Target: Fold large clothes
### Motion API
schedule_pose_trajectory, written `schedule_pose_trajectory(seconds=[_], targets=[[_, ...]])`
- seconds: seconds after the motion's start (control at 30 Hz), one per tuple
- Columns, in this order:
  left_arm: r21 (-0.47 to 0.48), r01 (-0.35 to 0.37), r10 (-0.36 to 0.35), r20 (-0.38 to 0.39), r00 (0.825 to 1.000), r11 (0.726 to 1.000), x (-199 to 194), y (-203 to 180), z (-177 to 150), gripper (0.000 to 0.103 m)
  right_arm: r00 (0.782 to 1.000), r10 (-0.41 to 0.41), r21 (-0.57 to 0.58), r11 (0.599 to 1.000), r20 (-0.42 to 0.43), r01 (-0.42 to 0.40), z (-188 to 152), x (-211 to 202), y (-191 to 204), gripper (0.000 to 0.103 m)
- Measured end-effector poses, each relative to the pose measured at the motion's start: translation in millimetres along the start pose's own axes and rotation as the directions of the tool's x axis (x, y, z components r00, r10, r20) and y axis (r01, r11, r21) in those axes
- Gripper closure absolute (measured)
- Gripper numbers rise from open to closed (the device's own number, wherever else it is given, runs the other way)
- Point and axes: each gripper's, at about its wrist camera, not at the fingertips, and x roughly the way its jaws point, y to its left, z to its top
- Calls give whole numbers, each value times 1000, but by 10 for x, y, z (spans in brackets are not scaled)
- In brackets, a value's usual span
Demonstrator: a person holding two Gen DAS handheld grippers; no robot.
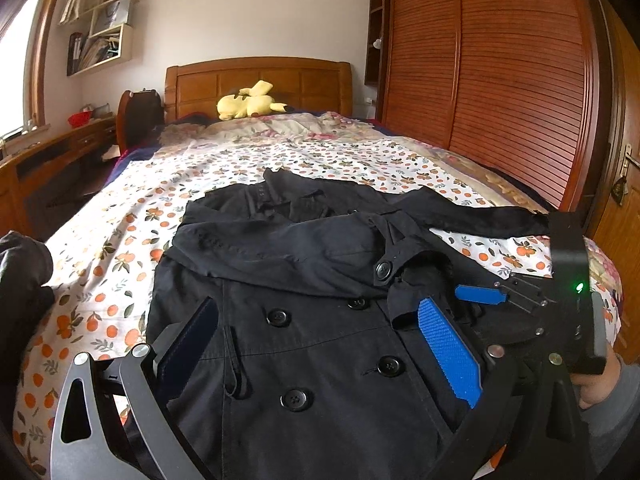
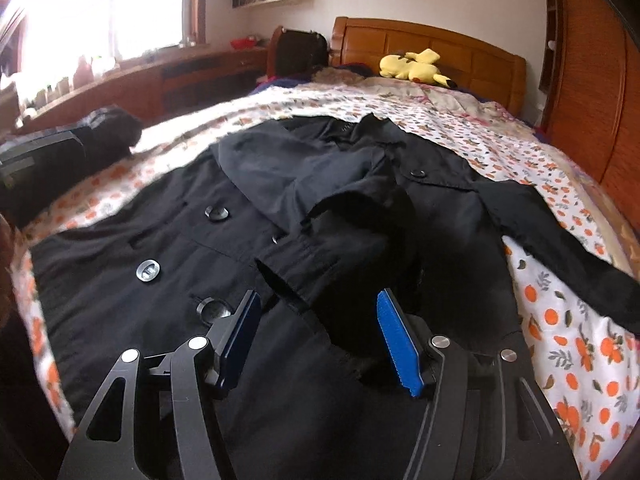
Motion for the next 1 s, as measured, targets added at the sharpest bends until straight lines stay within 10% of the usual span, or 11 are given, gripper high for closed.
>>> schedule_pose_trajectory(seconds=[0.17,0.67,1.0], targets=[[2,0,0,2,1000,1000,2,0,4,2,1000,-11,-20,1000,-18,10,-33,38,14,102],[-4,-15,15,2,1000,1000,-5,88,-17,2,973,195,62,977,122,-203,-42,-604,-15,102],[6,-18,18,-7,1000,1000,45,53,-44,2,984,94,112,987,151,-112,-79,-637,-266,102]])
